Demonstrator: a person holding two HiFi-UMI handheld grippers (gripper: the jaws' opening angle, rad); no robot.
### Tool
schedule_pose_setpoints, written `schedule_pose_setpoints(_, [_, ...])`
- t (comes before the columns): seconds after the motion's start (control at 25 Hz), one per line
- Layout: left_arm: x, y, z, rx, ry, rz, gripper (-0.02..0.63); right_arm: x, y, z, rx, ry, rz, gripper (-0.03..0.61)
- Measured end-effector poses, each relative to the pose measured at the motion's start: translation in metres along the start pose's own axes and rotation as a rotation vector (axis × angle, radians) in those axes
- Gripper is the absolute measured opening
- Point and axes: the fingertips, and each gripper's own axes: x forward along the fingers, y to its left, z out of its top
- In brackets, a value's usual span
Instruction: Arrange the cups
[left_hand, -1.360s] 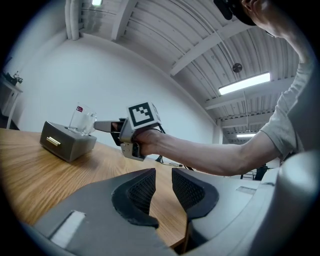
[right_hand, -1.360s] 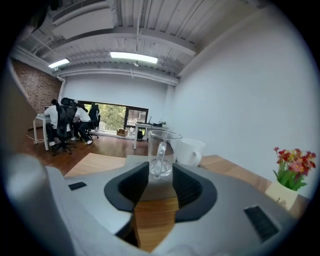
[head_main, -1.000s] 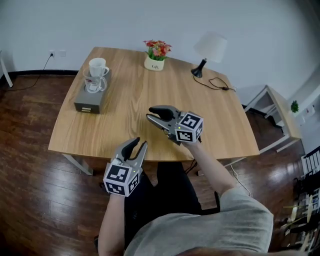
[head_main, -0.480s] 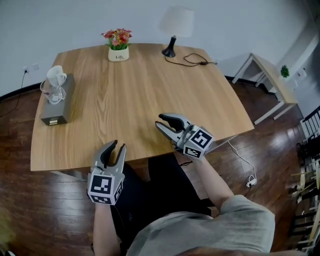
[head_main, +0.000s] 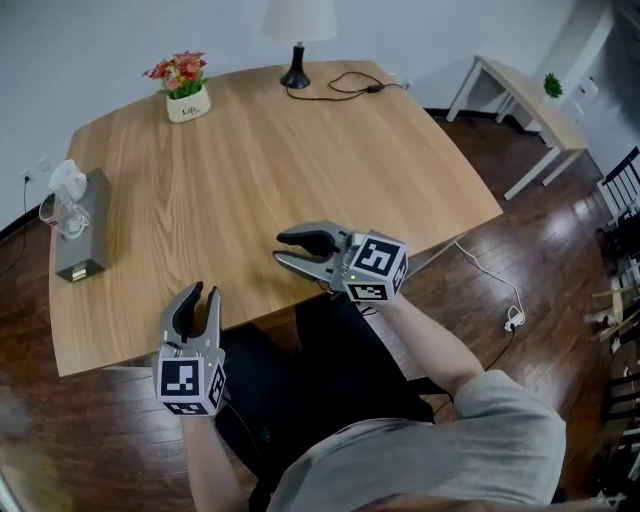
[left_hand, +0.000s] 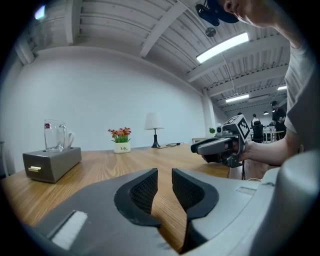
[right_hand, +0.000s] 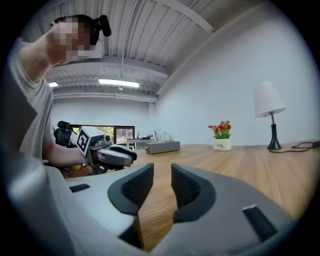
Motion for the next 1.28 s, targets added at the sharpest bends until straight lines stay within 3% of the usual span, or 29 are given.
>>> schedule_pose_setpoints(0.96, [0.001, -0.015, 0.000, 0.169, 0.025, 0.027, 0.098, -0.002, 0.006, -0.003, 0.030, 0.024, 0.039, 0.104])
schedule_pose_setpoints(1.28, [0.001, -0.017, -0.001, 0.184, 0.021, 0.031, 0.097, -0.003, 0.006, -0.003, 0.031, 0.026, 0.038, 0.103])
